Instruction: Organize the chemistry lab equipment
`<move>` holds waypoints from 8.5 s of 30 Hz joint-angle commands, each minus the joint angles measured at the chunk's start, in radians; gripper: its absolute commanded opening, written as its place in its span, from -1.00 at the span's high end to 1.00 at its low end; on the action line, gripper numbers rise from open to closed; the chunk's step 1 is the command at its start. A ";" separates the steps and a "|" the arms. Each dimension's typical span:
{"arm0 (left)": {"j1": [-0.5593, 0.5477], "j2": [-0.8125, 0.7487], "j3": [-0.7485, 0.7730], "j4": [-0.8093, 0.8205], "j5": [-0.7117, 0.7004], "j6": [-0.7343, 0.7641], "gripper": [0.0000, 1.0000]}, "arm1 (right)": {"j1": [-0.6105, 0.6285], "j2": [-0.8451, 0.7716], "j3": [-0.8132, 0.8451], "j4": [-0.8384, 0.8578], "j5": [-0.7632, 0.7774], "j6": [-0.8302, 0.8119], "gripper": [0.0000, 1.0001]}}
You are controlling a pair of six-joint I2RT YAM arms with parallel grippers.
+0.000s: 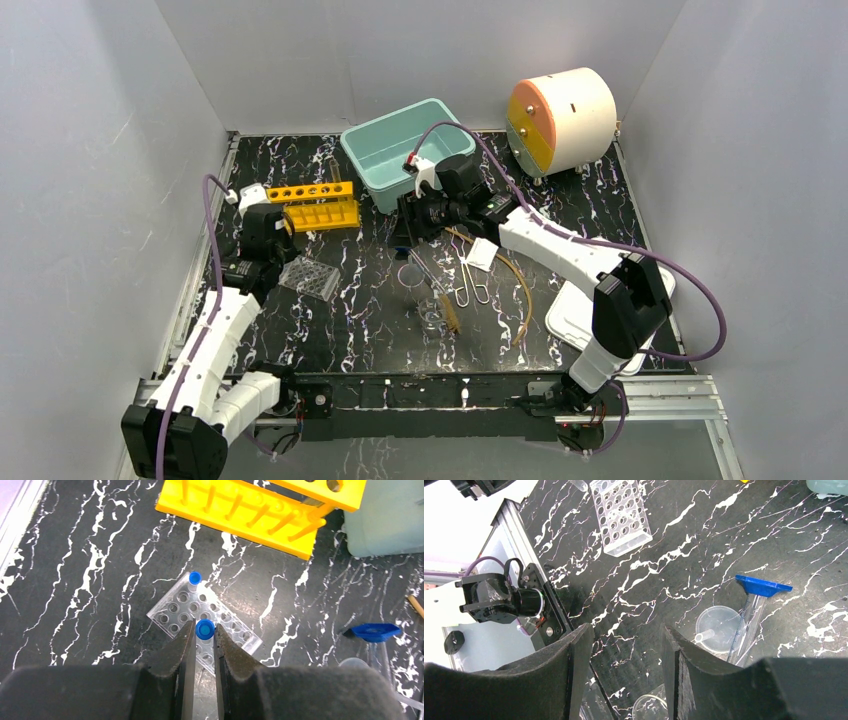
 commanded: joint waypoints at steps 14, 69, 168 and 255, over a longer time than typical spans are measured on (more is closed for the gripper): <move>0.000 -0.057 -0.159 0.209 -0.173 -0.060 1.00 | -0.003 -0.052 -0.011 0.028 0.000 -0.001 -0.18; -0.147 0.193 -0.218 0.424 -0.387 -0.121 1.00 | -0.015 -0.033 0.012 -0.016 0.027 -0.009 -0.15; -0.141 -0.049 0.121 -0.135 0.205 -0.260 -0.64 | 0.105 0.149 0.111 -0.303 0.438 0.218 -0.27; -0.141 0.259 0.334 0.121 0.044 -0.197 -0.67 | -0.219 0.552 0.894 -0.154 0.227 0.004 0.94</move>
